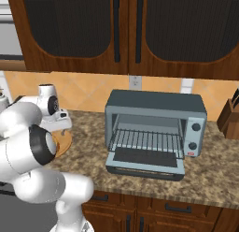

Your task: Pick up the kebab skewer and baguette bread, and place them inside the toaster oven. Close the toaster oven door and start by setting the timer.

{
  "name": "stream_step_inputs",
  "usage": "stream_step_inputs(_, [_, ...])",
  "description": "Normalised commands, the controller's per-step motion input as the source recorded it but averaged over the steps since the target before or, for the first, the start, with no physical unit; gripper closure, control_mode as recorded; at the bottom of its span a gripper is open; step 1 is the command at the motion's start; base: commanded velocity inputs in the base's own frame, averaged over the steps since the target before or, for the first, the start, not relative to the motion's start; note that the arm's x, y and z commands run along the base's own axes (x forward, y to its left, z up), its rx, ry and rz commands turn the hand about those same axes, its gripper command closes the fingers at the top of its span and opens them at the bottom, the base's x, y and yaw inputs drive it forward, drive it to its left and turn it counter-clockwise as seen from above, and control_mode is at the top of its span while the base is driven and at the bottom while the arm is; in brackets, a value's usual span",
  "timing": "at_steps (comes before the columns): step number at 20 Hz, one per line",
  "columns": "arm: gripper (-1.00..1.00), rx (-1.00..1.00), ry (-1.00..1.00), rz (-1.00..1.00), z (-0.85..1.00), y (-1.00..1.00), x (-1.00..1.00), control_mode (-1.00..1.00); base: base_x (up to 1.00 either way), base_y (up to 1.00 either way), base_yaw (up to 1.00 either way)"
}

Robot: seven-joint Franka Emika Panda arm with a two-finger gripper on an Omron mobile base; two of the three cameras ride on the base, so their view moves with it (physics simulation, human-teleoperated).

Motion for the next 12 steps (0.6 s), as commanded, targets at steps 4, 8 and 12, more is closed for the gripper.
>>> stream_step_inputs(4, [-1.00,0.00,0.00,0.00,-0.13,0.26,0.32,-1.00,0.00,0.00,0.00])
stream_step_inputs(8, [-1.00,0.00,0.00,0.00,-0.19,0.17,0.36,-1.00,0.00,0.00,0.00])
stream_step_inputs(12, [-1.00,0.00,-0.01,0.00,-0.43,0.08,0.06,-1.00,0.00,0.00,0.00])
